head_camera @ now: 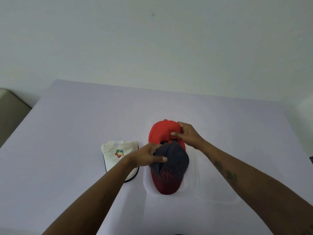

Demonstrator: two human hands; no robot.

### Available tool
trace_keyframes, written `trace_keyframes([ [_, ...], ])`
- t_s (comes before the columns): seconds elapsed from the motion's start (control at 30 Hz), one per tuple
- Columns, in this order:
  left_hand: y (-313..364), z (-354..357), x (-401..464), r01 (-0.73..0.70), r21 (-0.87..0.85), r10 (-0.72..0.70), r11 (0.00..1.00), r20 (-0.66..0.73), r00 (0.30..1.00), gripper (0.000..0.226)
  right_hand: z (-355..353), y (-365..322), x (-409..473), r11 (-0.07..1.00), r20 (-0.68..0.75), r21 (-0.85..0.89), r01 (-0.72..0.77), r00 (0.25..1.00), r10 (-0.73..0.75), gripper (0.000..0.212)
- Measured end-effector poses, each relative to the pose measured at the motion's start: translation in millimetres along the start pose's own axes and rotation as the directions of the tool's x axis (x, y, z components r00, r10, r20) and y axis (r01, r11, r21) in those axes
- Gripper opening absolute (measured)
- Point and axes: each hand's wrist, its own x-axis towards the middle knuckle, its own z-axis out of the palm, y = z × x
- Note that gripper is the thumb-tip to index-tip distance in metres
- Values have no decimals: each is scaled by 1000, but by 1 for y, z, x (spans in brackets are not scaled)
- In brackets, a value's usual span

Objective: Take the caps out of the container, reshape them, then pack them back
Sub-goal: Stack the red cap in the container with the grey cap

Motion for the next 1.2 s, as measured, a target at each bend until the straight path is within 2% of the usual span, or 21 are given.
trace_keyframes([
  [0.17,-6,6,5,-38,-29,36,999,-76,996,19,8,23,-18,993,31,-45,-112,993,114,31],
  [0.27,-13,7,10,-17,-22,13,1000,-130,991,29,10,23,-23,977,94,-60,-205,973,210,11],
  [0.3,-13,7,12,-11,-16,9,1000,-131,991,29,9,23,-21,971,97,-44,-237,966,240,10],
  [0.47,-5,3,22,42,-27,-44,999,-43,998,29,2,26,-11,911,105,-22,-412,905,412,25],
  [0.6,-3,-2,24,95,-20,-94,995,49,994,30,3,24,-12,903,96,-17,-429,898,428,27],
  [0.77,-8,1,32,125,68,-121,990,-51,991,30,6,27,-10,883,85,9,-469,880,467,28],
  [0.9,-12,-1,31,139,51,-132,989,-125,983,25,7,21,-10,886,60,32,-463,886,461,26],
  [1.0,-15,-4,25,122,70,-105,990,-218,970,30,8,14,-8,911,-37,42,-411,910,412,26],
  [1.13,-6,-22,1,21,8,-17,1000,-350,936,28,12,-7,8,957,-208,31,-289,934,289,39],
  [1.2,-2,-45,-21,-59,-37,34,998,-480,877,20,23,-24,21,981,-221,-17,-194,957,185,36],
])
